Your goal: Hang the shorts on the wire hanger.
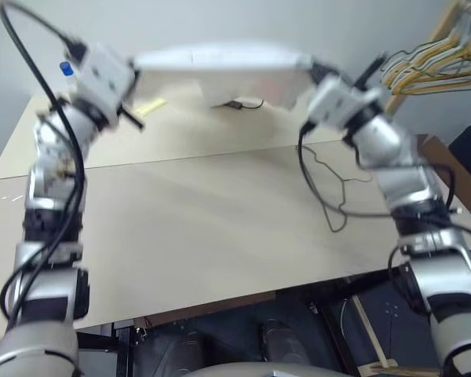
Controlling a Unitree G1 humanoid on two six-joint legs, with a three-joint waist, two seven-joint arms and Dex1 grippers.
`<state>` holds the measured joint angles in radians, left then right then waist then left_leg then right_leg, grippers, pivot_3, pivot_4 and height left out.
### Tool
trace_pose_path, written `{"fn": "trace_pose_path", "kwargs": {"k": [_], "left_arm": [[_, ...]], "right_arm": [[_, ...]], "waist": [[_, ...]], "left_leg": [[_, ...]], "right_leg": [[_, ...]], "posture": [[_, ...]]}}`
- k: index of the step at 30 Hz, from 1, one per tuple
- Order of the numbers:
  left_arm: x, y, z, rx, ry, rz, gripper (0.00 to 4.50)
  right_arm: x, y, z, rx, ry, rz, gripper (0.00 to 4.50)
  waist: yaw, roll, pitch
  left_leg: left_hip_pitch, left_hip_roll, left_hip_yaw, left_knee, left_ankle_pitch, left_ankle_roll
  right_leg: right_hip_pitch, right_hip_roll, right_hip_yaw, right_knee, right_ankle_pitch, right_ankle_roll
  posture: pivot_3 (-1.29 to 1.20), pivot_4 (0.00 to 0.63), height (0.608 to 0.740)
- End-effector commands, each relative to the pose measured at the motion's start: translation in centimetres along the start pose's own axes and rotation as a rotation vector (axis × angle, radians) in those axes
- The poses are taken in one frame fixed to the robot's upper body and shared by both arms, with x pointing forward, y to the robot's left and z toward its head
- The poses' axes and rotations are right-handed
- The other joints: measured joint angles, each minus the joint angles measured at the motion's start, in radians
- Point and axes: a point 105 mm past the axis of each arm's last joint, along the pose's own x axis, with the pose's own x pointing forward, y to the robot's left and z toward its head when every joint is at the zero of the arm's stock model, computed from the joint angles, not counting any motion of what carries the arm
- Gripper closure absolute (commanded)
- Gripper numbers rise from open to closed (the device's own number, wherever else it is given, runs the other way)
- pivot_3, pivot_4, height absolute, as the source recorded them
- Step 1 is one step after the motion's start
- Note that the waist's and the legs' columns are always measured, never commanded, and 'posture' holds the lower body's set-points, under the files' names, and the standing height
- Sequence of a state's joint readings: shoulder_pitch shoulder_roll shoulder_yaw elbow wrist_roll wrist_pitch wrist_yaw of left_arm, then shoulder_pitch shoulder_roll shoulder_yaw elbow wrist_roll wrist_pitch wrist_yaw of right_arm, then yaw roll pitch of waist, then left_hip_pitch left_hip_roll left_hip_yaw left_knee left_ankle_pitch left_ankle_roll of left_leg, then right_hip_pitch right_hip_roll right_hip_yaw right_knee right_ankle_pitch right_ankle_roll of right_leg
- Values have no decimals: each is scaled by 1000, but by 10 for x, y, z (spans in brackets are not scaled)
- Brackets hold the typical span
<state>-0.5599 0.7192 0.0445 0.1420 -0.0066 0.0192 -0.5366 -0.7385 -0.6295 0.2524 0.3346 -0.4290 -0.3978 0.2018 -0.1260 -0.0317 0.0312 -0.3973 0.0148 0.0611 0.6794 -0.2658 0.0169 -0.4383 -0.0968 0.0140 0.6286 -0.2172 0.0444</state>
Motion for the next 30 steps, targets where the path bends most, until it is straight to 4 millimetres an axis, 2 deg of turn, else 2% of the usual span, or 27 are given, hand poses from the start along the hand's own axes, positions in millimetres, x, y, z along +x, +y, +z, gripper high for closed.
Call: {"fn": "trace_pose_path", "kwargs": {"k": [1,4,6,7,12,15,18,23,24,27,30], "left_arm": [[-40,-13,-17,4,56,-84,4500],[-77,-56,-41,68,140,-299,4500],[-102,-77,-56,164,204,-438,4500],[-113,-85,-59,194,226,-515,4500],[-151,-110,-45,214,251,-798,4500],[-165,-115,-40,237,293,-923,4500],[-177,-117,-38,245,358,-1018,4500],[-182,-123,-34,215,376,-1065,4500],[-184,-126,-30,196,371,-1095,4500],[-185,-133,-20,169,340,-1146,3804],[-179,-134,-18,174,332,-1132,2829]], "right_arm": [[-20,37,17,-54,-78,150,4451],[-48,84,19,-45,-81,340,4451],[-68,107,21,-58,-86,480,4451],[-77,113,23,-58,-89,533,4451],[-104,115,35,-18,-99,685,4451],[-116,115,41,-12,-116,775,4451],[-117,113,44,-49,-130,789,4451],[-119,116,42,-45,-128,793,4451],[-120,117,40,-33,-105,804,4239],[-127,119,39,6,-98,870,3436],[-137,116,40,21,-101,942,2424]], "waist": [[-3,0,2],[5,1,3],[17,1,3],[26,1,3],[64,1,3],[80,1,3],[84,1,3],[85,1,3],[84,1,3],[85,1,3],[90,1,3]], "left_leg": [[8,0,1,0,-5,9],[32,3,0,-1,-8,12],[42,5,1,-2,-8,11],[43,5,1,-2,-8,11],[39,4,4,-1,-10,12],[39,4,5,-1,-11,13],[41,5,6,0,-11,13],[41,4,7,-1,-11,12],[41,4,7,-1,-11,12],[40,4,8,-1,-11,12],[41,4,8,0,-11,12]], "right_leg": [[7,0,1,-2,0,0],[30,1,1,-2,0,-1],[38,1,1,-3,-3,-3],[39,0,1,-3,-3,-3],[34,-2,2,-2,-4,-2],[35,-2,2,-2,-4,-2],[36,-1,2,-2,-5,-2],[35,1,2,-2,-6,-2],[35,1,2,-2,-6,-2],[35,1,2,-3,-6,-2],[36,1,2,-2,-6,-2]], "posture": [[-29,0,740],[-21,0,740],[-15,0,740],[-12,0,740],[-4,0,740],[-2,0,740],[-1,0,740],[1,0,740],[1,0,740],[1,0,740],[-9,0,740]]}}
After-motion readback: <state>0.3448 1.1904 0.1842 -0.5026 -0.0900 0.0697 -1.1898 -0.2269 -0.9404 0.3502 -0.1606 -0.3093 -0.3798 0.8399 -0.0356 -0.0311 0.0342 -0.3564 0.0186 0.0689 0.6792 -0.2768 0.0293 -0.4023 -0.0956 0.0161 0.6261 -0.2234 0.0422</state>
